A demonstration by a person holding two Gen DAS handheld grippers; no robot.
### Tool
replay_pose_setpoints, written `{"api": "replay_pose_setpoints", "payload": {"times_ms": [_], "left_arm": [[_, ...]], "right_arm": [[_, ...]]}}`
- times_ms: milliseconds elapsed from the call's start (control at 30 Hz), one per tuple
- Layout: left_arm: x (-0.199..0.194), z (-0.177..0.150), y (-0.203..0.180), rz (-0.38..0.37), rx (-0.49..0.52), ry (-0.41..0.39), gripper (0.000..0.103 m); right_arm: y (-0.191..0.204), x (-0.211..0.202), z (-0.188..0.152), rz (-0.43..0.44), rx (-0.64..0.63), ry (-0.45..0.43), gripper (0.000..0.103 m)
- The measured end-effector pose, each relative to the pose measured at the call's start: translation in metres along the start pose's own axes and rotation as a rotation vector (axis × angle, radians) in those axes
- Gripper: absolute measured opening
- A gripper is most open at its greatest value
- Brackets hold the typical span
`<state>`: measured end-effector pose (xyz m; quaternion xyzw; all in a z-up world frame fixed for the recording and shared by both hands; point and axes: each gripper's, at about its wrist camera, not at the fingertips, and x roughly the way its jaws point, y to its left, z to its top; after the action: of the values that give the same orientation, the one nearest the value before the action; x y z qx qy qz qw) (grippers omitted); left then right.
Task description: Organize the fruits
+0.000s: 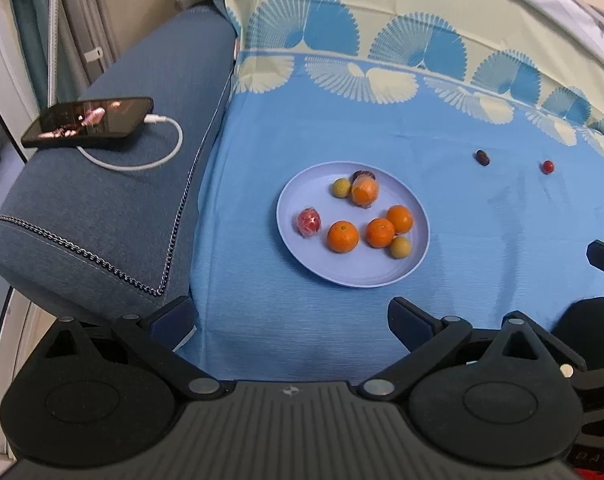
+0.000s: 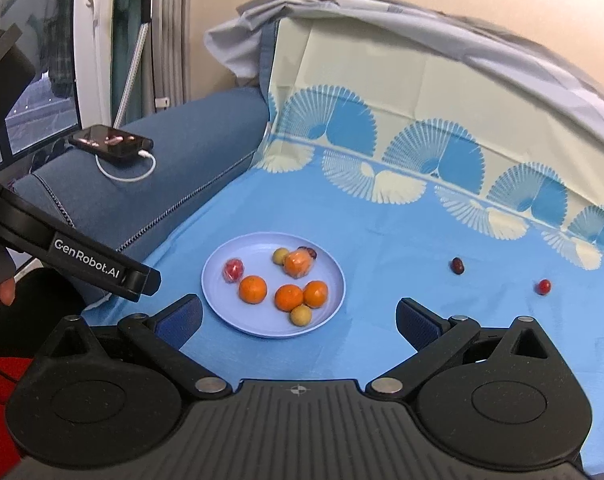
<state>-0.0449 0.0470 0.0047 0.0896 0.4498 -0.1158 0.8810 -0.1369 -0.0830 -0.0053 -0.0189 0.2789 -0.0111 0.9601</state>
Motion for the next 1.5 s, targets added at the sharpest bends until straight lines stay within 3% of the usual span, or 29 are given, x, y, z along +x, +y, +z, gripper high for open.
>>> {"api": "replay_pose_setpoints", "payload": {"times_ms": [700,1500], "left_arm": [[-0.013,-0.004,-0.004,-0.001,0.015,-0.035,0.103],[0.013,0.001,-0.017,0.028,0.075,0.047,0.103]], "right_arm": [[0.002,-0.013,-0.003,-0.005,-0.001,-0.030,0.102],[-0.015,0.015,-0.009,0.049,0.088,0.051,0.102]]}}
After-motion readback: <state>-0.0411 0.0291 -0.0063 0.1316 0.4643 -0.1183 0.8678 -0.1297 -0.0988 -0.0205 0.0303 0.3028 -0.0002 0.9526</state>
